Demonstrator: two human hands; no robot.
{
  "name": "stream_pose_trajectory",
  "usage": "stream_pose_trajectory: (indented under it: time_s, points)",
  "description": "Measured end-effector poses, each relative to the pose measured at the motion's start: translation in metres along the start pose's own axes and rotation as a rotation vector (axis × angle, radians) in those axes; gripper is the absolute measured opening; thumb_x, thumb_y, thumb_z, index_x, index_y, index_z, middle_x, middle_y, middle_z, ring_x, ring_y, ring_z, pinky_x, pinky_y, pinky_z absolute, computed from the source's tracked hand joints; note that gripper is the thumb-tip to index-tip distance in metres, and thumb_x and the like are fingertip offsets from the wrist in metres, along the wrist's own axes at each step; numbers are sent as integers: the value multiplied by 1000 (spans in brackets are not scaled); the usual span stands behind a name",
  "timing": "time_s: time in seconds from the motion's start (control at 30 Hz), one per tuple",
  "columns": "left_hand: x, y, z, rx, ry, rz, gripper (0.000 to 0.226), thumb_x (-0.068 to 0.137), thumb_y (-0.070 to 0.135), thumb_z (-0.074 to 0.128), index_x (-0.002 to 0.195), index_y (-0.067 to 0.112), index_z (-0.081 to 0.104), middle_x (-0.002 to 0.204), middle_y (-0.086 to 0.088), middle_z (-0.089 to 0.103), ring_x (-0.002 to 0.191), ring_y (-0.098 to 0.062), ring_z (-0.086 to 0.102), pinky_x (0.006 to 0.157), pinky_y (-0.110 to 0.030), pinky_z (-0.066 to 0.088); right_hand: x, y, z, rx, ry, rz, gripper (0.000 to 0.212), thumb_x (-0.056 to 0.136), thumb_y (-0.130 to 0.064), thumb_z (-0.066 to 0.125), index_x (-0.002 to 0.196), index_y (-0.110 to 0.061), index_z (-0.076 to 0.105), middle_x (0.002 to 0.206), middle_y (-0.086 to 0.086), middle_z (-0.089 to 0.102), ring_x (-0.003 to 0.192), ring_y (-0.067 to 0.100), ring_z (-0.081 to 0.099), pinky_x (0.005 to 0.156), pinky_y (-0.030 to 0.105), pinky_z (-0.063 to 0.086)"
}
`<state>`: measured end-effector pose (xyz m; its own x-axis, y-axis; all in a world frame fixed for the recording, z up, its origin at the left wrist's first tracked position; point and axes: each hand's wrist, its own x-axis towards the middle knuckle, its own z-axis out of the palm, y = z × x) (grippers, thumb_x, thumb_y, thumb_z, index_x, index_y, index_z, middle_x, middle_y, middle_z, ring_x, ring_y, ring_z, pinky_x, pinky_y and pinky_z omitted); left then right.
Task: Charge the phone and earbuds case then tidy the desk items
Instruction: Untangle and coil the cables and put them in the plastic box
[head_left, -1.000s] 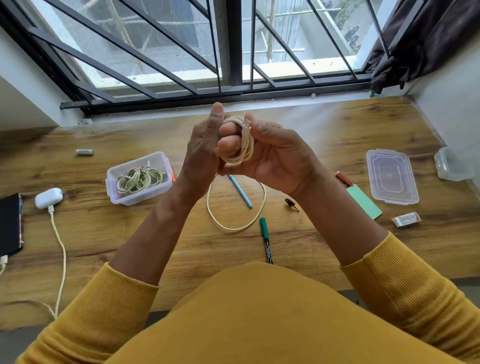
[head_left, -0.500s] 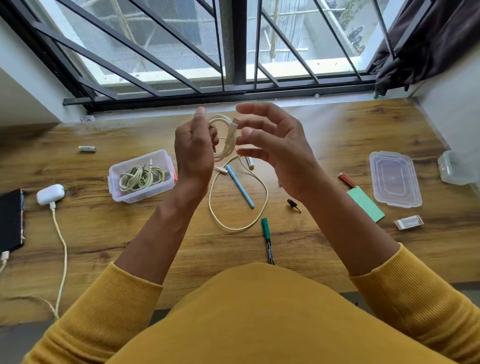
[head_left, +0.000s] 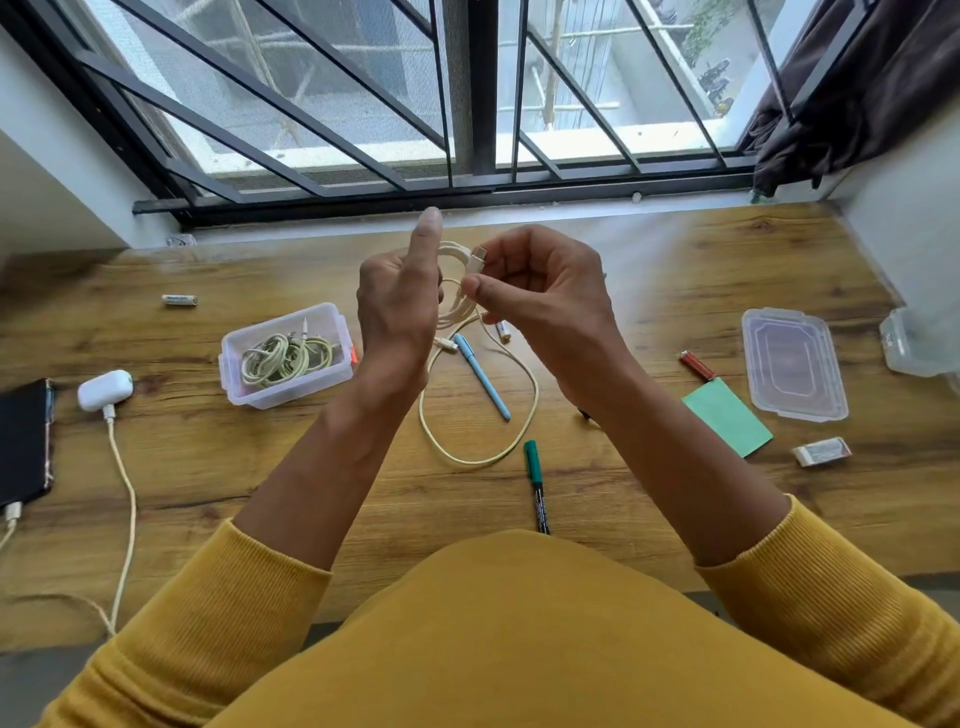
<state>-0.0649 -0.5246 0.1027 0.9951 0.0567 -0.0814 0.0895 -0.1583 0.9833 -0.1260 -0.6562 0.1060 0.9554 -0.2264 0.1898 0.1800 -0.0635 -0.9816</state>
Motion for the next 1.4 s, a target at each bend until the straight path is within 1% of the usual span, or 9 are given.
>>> stream_pose_trajectory:
  time_s: [0.17,0.27,0.53,0.67,0.8,1.0,1.13,1.23,1.4]
  points:
    - [-3,-5,2,85,68,70,49,89,46,63,53,19,45,54,-1,39,52,-19,33,57,-43,33,3,-8,0,-155,5,-81,17,89,-5,80,102,-5,69,95,7,74,85,19,73,78,43,64]
    - [-4,-7,3,126,92,86,45,89,38,63,53,20,43,52,2,35,51,-18,28,56,-41,31,6,-12,-4,-130,-19,-80,16,94,-7,74,105,-7,62,97,11,77,91,25,77,80,53,63]
    - [10,-2,-1,-100,190,-16,33,83,33,58,54,21,48,60,-7,40,58,-21,32,54,-40,29,4,-21,-12,207,-9,66,10,110,-4,48,120,-2,46,96,17,67,83,34,77,77,47,65]
    - [15,0,-10,-251,157,9,46,101,22,56,58,27,41,52,8,35,49,-12,27,51,-29,21,5,-21,-22,236,66,155,22,112,-11,48,132,-1,48,93,10,58,71,22,70,66,46,65]
    - [10,6,-2,-283,92,56,49,108,20,54,61,24,38,51,8,32,49,-10,25,50,-29,19,1,-20,-11,178,34,170,21,109,-6,52,130,-4,52,101,19,60,77,31,74,60,40,63]
    - [0,0,8,-91,51,277,61,105,44,54,60,6,40,58,-21,36,54,-24,30,51,-44,30,6,-23,2,-13,99,54,19,106,-6,58,125,-6,53,102,23,65,77,28,78,59,43,65]
    - [-15,4,13,21,-11,380,62,103,54,53,55,19,38,49,5,36,47,-13,31,50,-34,27,5,-22,8,-243,157,-98,17,104,-8,62,118,-5,54,84,13,68,60,17,74,50,34,62]
    - [-23,7,15,39,-56,420,59,97,60,61,56,22,42,50,7,39,49,-13,37,45,-32,34,4,-19,11,-353,207,-174,11,104,-10,62,109,-5,54,76,6,65,60,11,70,49,29,60]
    - [-14,2,15,115,-13,451,52,102,37,66,57,25,43,48,13,42,49,-5,36,47,-35,32,4,-16,8,-340,197,-159,16,98,-8,69,111,-5,59,88,1,66,73,7,71,57,24,61]
